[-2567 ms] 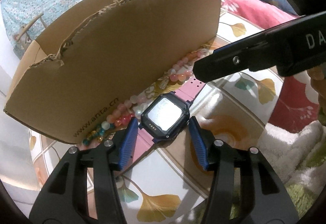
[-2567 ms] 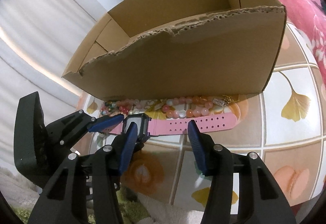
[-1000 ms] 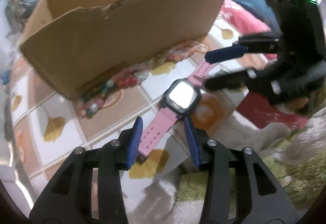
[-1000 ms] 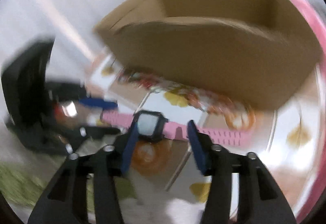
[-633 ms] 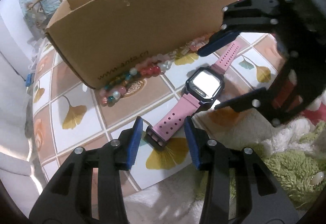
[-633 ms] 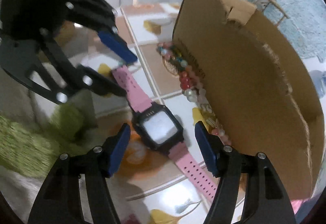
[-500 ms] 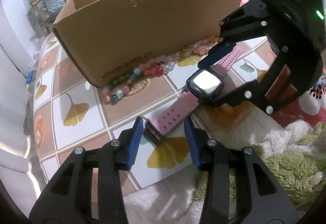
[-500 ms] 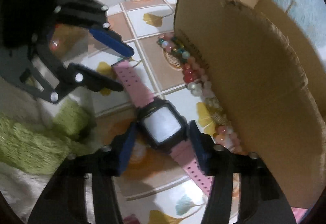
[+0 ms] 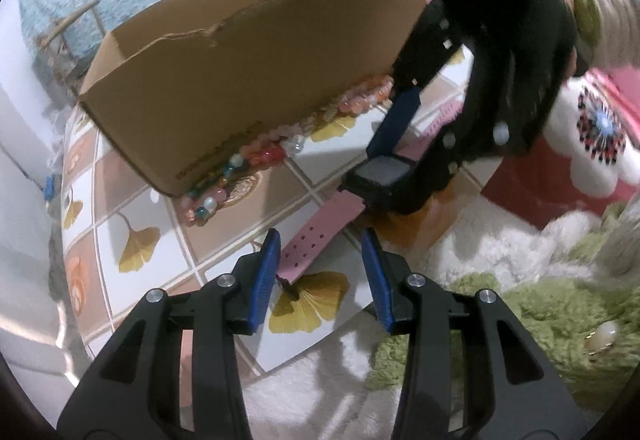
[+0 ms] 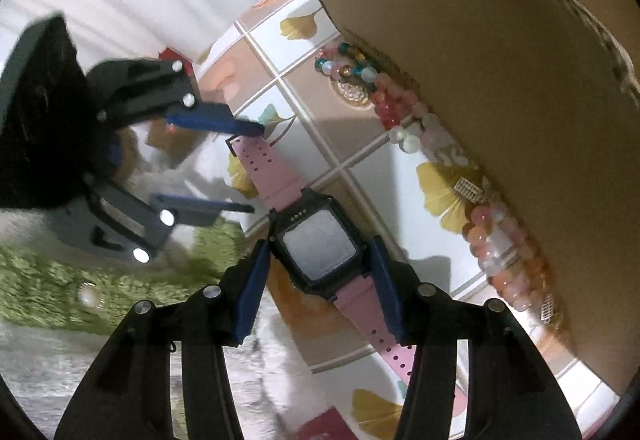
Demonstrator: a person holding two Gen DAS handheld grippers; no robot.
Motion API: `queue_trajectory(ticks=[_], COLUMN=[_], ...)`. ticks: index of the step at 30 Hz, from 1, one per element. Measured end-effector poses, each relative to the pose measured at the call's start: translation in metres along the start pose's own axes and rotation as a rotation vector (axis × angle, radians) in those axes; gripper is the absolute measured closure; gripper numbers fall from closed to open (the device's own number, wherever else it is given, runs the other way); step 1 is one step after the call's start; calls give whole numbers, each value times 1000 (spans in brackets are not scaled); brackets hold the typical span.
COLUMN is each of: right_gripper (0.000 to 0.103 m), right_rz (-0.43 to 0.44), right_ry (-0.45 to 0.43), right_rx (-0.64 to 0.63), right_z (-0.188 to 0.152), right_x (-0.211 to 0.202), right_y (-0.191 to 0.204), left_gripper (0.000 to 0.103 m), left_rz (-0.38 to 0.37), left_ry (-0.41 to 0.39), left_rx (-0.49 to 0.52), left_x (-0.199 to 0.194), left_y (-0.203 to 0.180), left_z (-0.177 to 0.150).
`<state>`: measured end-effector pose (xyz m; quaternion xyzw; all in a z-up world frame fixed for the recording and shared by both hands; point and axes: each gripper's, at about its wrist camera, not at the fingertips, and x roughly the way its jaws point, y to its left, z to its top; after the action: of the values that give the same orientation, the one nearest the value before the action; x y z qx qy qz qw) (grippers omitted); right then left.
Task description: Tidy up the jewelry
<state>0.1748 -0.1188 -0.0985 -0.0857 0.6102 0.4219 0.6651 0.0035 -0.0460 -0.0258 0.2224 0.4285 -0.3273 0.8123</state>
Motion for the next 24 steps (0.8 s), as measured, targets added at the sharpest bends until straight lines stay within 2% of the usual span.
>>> queue_trajectory(ticks=[5, 7, 8, 10, 12, 19, 24], right_gripper=[53, 53, 53, 53, 52, 51, 51], right_rz=[59, 80, 81, 71, 59, 14, -104], right_ry=[0, 0, -4, -4, -12, -102, -125], right_rx=[48, 64, 66, 70, 80, 115, 93], right_z=[0, 0, -1, -4, -10, -33, -51], right_x=[2, 1, 2, -2, -10, -41, -53], right_y=[-6, -8, -7, -5, -6, -8, -5], left_gripper=[63, 77, 87, 93, 98, 98, 98], left_rz=[80, 110, 115, 115, 72, -73, -184], left_ry=[19, 21, 22, 23, 11, 9, 33], left_rx=[102, 128, 130, 127, 97, -63, -194], left_x=[9, 12, 15, 15, 11, 4, 8], left_y=[-16, -23, -17, -16, -12, 9, 31], left_z=[1, 2, 1, 3, 6, 13, 17])
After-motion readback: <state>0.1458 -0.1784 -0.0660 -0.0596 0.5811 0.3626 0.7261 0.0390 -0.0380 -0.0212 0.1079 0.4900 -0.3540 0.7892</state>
